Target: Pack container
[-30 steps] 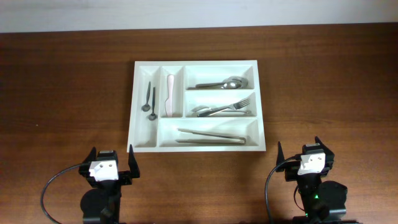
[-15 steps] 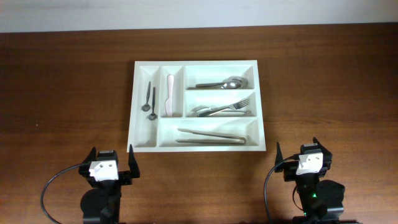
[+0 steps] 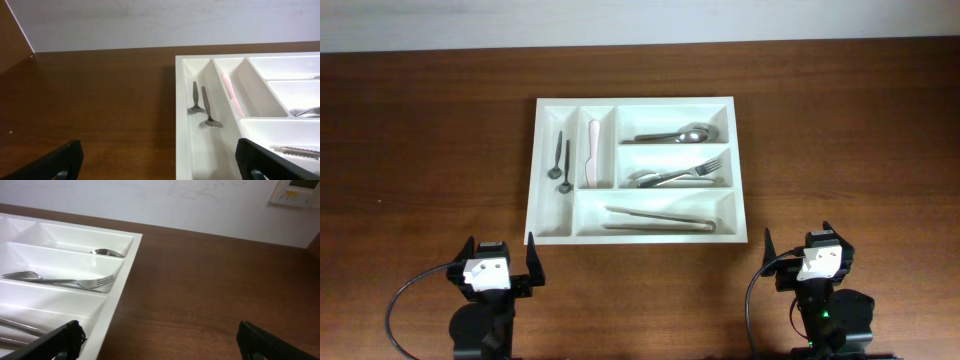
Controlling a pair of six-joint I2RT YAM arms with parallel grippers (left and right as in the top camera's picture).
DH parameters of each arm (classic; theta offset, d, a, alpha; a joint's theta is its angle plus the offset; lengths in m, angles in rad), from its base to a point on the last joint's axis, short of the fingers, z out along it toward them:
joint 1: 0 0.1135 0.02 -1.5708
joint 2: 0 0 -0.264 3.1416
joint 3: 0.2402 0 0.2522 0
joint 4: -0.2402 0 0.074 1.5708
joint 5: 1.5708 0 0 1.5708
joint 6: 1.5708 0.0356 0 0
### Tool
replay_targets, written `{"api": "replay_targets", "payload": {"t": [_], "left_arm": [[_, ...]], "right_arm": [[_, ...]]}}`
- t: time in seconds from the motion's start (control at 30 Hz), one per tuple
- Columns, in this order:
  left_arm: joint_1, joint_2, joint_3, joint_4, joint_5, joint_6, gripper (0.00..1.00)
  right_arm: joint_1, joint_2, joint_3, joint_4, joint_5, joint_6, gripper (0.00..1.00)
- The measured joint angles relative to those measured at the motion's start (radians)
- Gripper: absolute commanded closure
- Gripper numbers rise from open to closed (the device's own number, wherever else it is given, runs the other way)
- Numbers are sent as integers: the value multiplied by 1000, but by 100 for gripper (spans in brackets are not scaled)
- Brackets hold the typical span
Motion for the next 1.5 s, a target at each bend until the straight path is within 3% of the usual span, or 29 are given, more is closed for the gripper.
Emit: {"api": "replay_targets", "payload": {"t": [1.5], "left_arm": [[0, 0, 0, 0, 0, 0, 1]], "right_arm": [[23, 0, 0, 0, 0, 23, 1]]}}
